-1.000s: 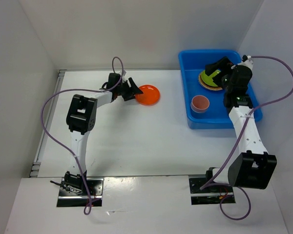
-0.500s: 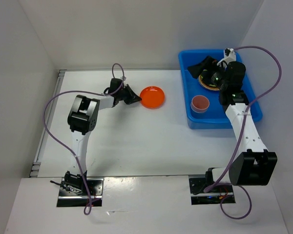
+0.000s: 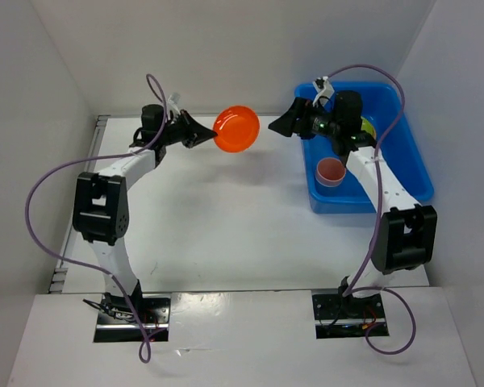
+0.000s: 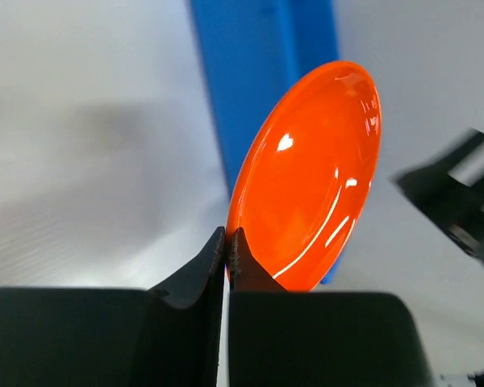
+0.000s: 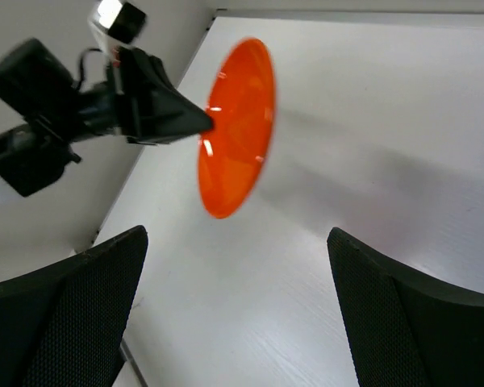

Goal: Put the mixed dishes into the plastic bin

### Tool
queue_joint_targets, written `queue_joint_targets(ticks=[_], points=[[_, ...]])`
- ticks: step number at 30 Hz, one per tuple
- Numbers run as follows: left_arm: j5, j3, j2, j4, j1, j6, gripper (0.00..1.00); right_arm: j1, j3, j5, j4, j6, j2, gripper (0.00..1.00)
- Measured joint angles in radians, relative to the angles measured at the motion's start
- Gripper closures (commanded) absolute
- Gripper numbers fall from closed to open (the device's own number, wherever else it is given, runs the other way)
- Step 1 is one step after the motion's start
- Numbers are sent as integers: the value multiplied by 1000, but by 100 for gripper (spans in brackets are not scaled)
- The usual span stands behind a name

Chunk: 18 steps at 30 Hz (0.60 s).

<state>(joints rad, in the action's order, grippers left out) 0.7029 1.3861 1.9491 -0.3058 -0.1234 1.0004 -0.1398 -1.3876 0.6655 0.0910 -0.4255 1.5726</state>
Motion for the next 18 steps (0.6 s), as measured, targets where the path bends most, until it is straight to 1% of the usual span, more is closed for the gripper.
queue_joint_targets(ticks=[4,9,13,16,17,18], points=[[44,4,-101,-3,-5,-8,100,-18,-22,45,6,4,56,3],[66,9,-115,31,-22,-29,100,-52,-43,58,18,4,117,3],[77,8,-115,58,-30,-36,100,-78,-61,68,22,0,127,3],[80,6,-115,65,-30,-37,100,-88,-78,71,20,-3,127,12],[80,5,-115,68,-31,-37,100,-92,-80,71,18,-3,127,19],[80,5,-115,68,-32,-37,100,-94,-82,68,18,-1,127,21]])
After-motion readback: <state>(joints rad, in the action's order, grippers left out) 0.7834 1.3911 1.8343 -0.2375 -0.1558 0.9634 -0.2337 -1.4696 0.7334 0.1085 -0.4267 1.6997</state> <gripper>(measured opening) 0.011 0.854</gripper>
